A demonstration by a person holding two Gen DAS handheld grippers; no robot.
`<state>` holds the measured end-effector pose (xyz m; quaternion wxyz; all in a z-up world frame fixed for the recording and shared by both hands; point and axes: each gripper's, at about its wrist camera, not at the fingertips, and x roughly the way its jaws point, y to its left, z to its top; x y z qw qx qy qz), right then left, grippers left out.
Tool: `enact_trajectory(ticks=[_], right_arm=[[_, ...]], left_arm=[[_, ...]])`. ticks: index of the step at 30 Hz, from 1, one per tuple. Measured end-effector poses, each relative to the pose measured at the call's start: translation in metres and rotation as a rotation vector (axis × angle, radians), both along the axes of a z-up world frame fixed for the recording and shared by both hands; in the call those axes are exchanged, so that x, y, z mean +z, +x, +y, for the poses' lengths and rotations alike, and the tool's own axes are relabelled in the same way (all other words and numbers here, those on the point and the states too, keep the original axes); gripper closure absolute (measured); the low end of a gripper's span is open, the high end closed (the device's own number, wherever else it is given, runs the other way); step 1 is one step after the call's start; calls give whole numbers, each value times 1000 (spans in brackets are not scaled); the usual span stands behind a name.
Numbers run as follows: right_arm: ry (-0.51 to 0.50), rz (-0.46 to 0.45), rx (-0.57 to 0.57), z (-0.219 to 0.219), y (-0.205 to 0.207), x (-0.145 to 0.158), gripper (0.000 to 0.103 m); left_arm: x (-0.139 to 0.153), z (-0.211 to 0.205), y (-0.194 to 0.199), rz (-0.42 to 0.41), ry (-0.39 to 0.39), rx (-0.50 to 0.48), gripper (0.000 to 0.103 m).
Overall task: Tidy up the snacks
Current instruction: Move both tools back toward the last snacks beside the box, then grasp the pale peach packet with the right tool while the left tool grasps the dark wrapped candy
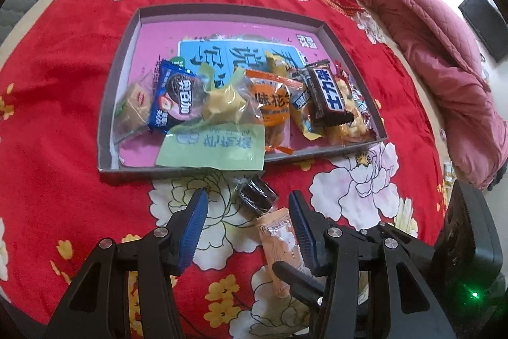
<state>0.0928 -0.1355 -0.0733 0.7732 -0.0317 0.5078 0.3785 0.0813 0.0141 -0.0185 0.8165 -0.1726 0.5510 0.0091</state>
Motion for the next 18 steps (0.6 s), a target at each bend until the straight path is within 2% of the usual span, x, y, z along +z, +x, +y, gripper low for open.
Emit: enact_trajectory(ticks=[9, 11, 18], right_arm=[[-24, -41, 38, 11, -5, -5, 46], [-16, -36, 38, 11, -6, -6, 52], [-10, -27, 55, 13, -6, -8, 58]], left_arm=[[-23, 2, 6, 33, -38, 20, 48], [-27, 2, 8, 39, -44, 19, 48], [-37, 3, 14, 45, -80, 32, 49]])
